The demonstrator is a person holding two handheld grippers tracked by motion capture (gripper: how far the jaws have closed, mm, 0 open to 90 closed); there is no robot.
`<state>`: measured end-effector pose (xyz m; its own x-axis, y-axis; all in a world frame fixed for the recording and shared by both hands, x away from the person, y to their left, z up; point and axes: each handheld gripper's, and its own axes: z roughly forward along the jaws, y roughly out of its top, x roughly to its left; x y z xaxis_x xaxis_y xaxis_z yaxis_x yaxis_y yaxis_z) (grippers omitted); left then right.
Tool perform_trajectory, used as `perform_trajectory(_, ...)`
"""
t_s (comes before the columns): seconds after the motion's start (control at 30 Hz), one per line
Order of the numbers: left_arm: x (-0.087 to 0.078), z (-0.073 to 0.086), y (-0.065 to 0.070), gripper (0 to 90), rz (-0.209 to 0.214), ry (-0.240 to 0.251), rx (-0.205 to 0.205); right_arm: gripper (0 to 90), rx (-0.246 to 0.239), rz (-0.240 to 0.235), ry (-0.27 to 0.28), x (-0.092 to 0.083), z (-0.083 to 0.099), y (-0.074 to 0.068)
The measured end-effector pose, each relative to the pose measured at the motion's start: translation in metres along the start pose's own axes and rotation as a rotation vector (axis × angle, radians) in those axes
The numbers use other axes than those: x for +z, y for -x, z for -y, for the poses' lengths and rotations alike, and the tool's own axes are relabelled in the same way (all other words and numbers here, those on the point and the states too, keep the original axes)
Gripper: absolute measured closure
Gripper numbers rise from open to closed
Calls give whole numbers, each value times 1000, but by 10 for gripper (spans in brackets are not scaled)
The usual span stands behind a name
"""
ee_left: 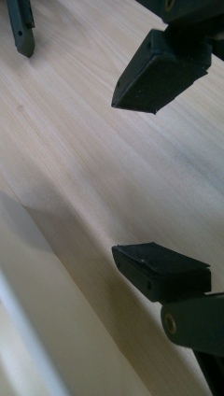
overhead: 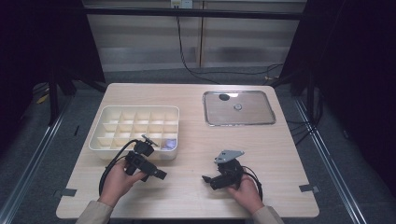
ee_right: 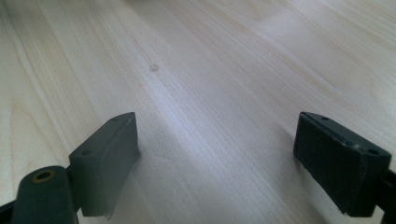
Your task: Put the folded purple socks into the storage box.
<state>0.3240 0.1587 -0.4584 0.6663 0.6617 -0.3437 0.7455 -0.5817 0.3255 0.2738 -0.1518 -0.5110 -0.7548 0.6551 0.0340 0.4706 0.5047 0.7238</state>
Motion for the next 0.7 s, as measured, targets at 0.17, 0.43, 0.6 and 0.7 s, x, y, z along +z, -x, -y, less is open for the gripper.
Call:
perform_trajectory(0.17, 4, 3, 0, 239, -9, 13, 1, 134, 0, 0, 0, 0, 0, 0)
perform_trajectory(0.43, 9, 8, 1, 240, -22, 52, 23, 135, 0, 0, 0, 0, 0, 0)
perform_trajectory(0.6, 13, 11, 1, 239, -29, 42, 41, 134, -1, 0, 0, 0, 0, 0)
perform_trajectory(0.7, 14, 12, 0, 238, -33, 53, 50, 135, 0, 0, 0, 0, 0, 0)
